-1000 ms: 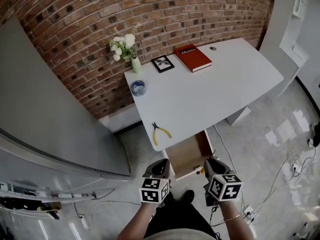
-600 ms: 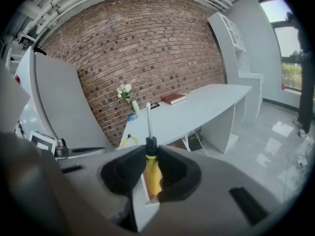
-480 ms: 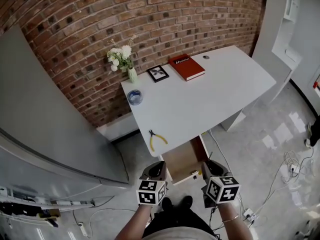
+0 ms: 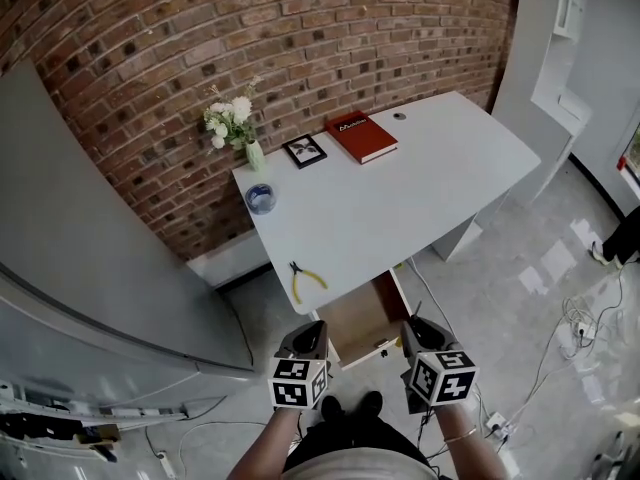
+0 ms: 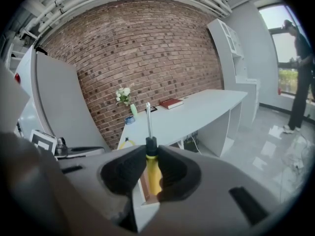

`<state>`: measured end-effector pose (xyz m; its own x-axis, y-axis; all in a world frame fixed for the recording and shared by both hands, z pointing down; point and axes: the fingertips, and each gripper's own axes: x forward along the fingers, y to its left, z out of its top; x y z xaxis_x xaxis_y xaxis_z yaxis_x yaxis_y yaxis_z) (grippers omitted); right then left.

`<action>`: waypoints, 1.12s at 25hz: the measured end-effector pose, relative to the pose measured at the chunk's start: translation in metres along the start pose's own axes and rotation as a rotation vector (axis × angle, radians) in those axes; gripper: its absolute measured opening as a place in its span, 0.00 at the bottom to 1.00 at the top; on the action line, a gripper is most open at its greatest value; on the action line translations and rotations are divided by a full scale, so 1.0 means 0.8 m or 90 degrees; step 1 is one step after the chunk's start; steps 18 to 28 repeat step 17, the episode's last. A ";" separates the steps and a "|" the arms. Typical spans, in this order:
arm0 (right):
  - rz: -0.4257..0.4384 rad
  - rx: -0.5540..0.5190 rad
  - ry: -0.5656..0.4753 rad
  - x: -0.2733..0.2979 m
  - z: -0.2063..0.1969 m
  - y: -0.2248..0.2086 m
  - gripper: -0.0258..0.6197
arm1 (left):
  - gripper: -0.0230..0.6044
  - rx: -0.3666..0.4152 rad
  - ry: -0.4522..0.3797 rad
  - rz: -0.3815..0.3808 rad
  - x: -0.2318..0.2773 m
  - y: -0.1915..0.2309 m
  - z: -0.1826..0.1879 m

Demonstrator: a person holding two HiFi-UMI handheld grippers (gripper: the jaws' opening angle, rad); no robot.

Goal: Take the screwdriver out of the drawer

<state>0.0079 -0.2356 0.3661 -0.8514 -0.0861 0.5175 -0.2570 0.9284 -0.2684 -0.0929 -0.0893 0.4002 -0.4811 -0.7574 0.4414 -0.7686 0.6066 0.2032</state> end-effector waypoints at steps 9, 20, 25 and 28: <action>-0.004 -0.006 -0.003 -0.002 0.000 0.000 0.16 | 0.03 -0.002 -0.001 -0.002 -0.001 -0.004 -0.002; -0.002 -0.003 0.000 -0.001 -0.003 0.002 0.16 | 0.03 -0.006 0.004 0.000 -0.006 -0.001 -0.007; -0.002 -0.003 0.000 -0.001 -0.003 0.002 0.16 | 0.03 -0.006 0.004 0.000 -0.006 -0.001 -0.007; -0.002 -0.003 0.000 -0.001 -0.003 0.002 0.16 | 0.03 -0.006 0.004 0.000 -0.006 -0.001 -0.007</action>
